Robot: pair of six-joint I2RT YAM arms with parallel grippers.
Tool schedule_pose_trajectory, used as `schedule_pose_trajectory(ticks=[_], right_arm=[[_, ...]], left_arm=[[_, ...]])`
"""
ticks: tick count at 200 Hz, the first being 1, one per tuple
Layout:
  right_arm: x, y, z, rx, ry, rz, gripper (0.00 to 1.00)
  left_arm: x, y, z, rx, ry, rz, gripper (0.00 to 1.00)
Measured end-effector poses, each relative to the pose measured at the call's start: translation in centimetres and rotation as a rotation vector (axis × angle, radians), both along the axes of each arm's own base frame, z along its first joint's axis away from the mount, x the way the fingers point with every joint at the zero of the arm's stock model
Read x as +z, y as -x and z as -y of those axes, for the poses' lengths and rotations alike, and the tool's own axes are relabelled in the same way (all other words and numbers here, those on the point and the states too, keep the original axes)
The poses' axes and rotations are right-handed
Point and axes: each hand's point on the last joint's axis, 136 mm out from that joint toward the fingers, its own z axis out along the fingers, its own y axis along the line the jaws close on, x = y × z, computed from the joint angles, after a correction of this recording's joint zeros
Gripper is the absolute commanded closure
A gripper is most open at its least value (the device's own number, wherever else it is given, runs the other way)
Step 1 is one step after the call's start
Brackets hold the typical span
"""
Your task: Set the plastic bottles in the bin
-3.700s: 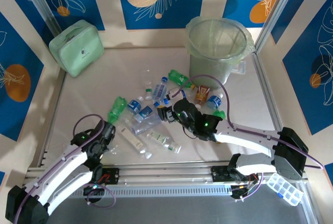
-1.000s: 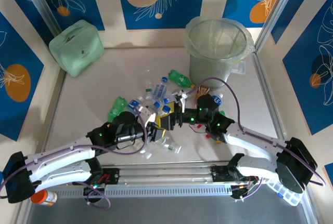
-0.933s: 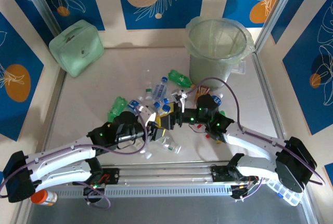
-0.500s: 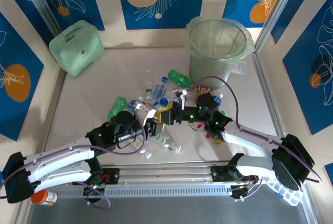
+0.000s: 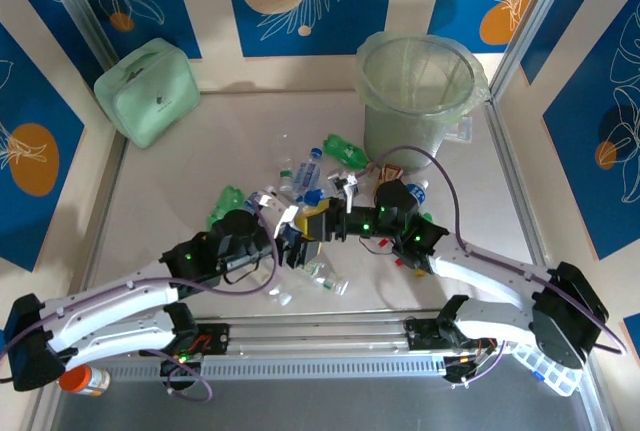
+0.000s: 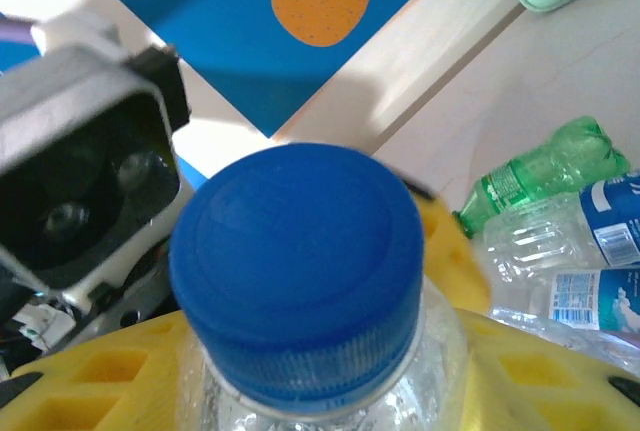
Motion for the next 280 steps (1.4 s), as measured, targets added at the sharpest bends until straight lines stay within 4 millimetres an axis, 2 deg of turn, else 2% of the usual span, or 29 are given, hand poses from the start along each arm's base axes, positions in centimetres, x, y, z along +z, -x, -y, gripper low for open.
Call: schedule_pose_trajectory(ticks=[19, 37, 51, 71, 91, 117, 135, 154, 170, 187, 200, 217, 239, 244, 280], right_arm=[[1.3, -0.1, 0.5, -0.055, 0.026, 0.046, 0.55], [2.8, -1.4, 1.5, -0.148, 0.07, 0.094, 0.56], [4.2, -2.7, 2.3, -0.229, 0.115, 0.131, 0.57], [7.6, -5.2, 4.2, -0.367, 0.172, 0.193, 0.59], [12.7, -9.0, 7.5, -0.537, 0.19, 0.247, 0.59], [19.0, -14.6, 13.4, -0.786, 0.207, 0.297, 0.58], [21.4, -18.1, 17.2, -0.923, 0.237, 0.306, 0.57], [22.2, -22.0, 20.7, -1.042, 0.292, 0.279, 0.57], [21.5, -25.5, 23.0, -1.107, 0.349, 0.227, 0.57], [19.6, -29.1, 25.1, -1.153, 0.426, 0.14, 0.57], [17.9, -31.4, 26.0, -1.167, 0.486, 0.075, 0.56], [15.2, -34.2, 26.1, -1.153, 0.562, -0.001, 0.55], [11.3, -36.3, 26.0, -1.114, 0.641, -0.087, 0.54], [9.8, -36.7, 25.8, -1.092, 0.664, -0.119, 0.54], [1.1, -36.7, 26.2, -0.973, 0.789, -0.331, 0.51]], left_arm=[[2.1, 0.6, -1.3, 0.015, 0.067, 0.032, 0.0], [3.5, 1.3, -2.9, 0.039, 0.147, 0.057, 0.0], [3.3, 1.6, -4.1, 0.063, 0.182, 0.062, 0.0], [2.4, 1.6, -6.0, 0.12, 0.206, 0.065, 0.01], [1.5, 1.4, -7.9, 0.194, 0.223, 0.069, 0.0], [1.7, 1.5, -10.1, 0.262, 0.291, 0.078, 0.01], [2.3, 1.6, -11.4, 0.304, 0.342, 0.078, 0.01], [2.1, 1.3, -12.0, 0.341, 0.352, 0.065, 0.0], [1.5, 1.1, -12.6, 0.377, 0.35, 0.045, 0.0], [0.7, 0.8, -13.2, 0.421, 0.335, 0.025, 0.01], [0.1, 0.6, -13.6, 0.445, 0.314, 0.014, 0.0], [-0.4, 0.6, -13.7, 0.452, 0.298, 0.002, 0.0], [-0.6, 0.7, -13.7, 0.45, 0.295, -0.005, 0.01], [-0.6, 0.7, -13.7, 0.45, 0.294, -0.006, 0.01], [-0.9, 0.7, -13.5, 0.448, 0.283, -0.01, 0.01]])
